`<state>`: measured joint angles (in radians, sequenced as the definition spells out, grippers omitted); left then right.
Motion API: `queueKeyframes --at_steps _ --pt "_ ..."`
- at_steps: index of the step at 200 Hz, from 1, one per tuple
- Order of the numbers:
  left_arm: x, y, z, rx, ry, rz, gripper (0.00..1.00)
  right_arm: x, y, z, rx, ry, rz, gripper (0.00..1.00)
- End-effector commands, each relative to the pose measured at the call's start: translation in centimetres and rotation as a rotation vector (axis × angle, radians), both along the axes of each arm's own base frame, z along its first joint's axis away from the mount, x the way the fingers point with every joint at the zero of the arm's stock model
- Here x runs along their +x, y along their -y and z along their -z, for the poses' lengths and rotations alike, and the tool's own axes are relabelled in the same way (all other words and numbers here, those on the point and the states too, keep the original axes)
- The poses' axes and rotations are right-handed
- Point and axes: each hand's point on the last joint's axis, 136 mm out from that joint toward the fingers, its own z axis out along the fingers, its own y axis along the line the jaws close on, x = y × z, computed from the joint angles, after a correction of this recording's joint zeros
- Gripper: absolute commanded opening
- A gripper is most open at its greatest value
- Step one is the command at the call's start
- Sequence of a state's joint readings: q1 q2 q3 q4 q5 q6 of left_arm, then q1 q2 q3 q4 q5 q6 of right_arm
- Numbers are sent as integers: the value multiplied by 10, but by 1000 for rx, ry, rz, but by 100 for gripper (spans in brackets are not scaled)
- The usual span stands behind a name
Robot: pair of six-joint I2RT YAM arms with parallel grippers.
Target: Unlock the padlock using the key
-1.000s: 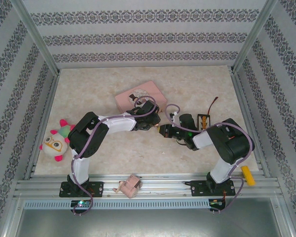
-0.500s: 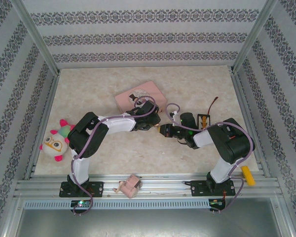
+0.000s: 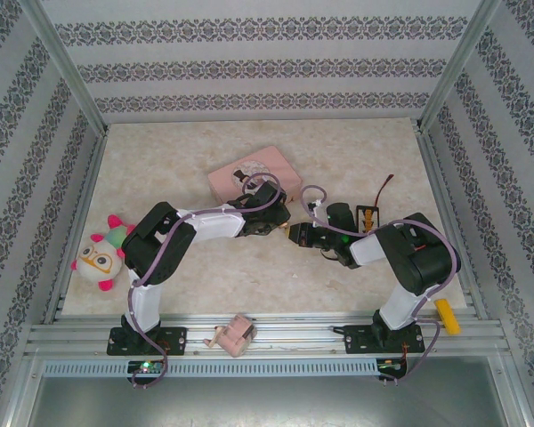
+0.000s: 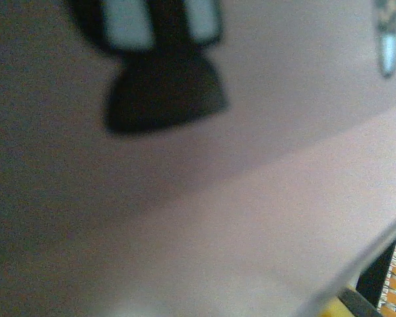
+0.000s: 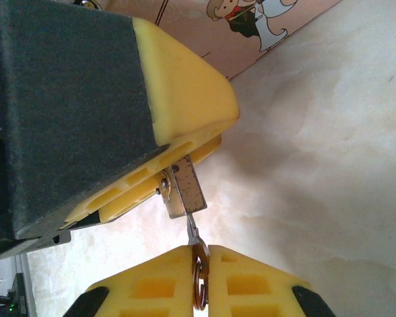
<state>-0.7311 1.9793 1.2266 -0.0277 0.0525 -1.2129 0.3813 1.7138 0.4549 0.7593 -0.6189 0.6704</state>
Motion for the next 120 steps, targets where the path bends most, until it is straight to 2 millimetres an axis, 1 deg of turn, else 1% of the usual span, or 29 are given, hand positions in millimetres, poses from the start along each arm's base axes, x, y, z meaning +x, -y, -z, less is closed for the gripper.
queueKeyframes --at_steps 1,37,74,120 --pt "-7 1 -3 -34 -28 -2 6 16 7 -24 33 95 48 10" --pt "-8 2 0 -41 -36 -2 6 18 5 -29 49 95 46 9" --pt "-9 3 1 -46 -40 0 6 21 3 -35 69 96 50 2" --pt "-11 2 2 -48 -43 2 6 21 3 -38 90 92 48 0"
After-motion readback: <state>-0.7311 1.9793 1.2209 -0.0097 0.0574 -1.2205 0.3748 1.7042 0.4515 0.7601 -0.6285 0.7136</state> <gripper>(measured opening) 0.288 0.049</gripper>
